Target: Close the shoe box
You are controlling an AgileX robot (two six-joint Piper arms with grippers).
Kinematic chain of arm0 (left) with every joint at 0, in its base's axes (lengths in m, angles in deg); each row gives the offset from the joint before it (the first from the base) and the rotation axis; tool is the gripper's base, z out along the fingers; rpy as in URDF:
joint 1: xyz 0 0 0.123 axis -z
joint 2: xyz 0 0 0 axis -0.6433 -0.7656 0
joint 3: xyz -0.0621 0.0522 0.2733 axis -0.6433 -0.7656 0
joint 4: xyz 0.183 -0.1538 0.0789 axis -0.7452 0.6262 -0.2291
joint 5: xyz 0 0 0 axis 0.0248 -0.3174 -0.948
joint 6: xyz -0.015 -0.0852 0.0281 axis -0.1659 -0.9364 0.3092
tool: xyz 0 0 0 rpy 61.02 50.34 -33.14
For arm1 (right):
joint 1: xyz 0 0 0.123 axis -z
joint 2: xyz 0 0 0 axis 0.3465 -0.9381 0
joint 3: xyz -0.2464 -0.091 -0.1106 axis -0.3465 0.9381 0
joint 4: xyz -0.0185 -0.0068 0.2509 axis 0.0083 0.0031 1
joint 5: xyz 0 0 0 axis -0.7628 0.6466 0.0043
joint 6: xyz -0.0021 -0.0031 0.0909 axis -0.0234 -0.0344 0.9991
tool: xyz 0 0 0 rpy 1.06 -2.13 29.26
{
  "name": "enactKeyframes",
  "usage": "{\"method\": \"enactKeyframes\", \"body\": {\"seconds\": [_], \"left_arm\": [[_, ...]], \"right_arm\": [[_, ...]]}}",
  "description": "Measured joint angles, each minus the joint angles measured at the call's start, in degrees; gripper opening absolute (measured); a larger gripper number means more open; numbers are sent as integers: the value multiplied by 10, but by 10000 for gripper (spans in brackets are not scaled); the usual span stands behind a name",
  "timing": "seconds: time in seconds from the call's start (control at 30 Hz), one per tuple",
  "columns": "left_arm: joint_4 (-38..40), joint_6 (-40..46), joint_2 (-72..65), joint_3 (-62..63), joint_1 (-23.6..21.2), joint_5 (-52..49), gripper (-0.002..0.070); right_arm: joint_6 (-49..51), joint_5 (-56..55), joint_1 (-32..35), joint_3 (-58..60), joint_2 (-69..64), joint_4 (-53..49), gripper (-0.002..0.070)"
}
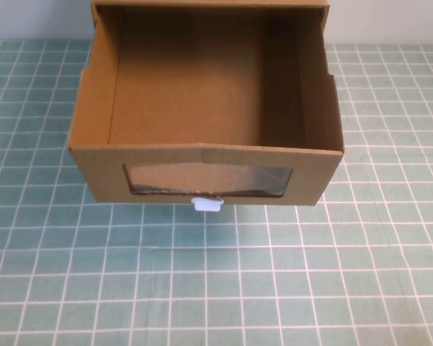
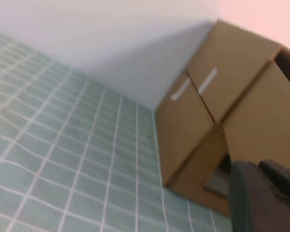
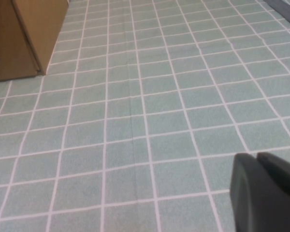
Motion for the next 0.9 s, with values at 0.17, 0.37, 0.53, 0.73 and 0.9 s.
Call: {"method": "enactKeyframes", "body": {"seconds": [0.17, 0.37, 0.53, 0.73, 0.9], "left_arm": [[0, 72, -141, 173, 0, -160, -5], [18, 219, -377, 409, 0, -302, -5], [79, 345, -551, 595, 0, -335, -5], [179, 453, -747, 811, 0, -390, -5], [225, 492, -883, 958, 8, -411, -5]], "right_arm": [[0, 0, 0, 0, 0, 0, -12], [0, 0, 0, 0, 0, 0, -12], [0, 0, 0, 0, 0, 0, -12], [0, 0, 0, 0, 0, 0, -12], [0, 0, 0, 0, 0, 0, -12]]}}
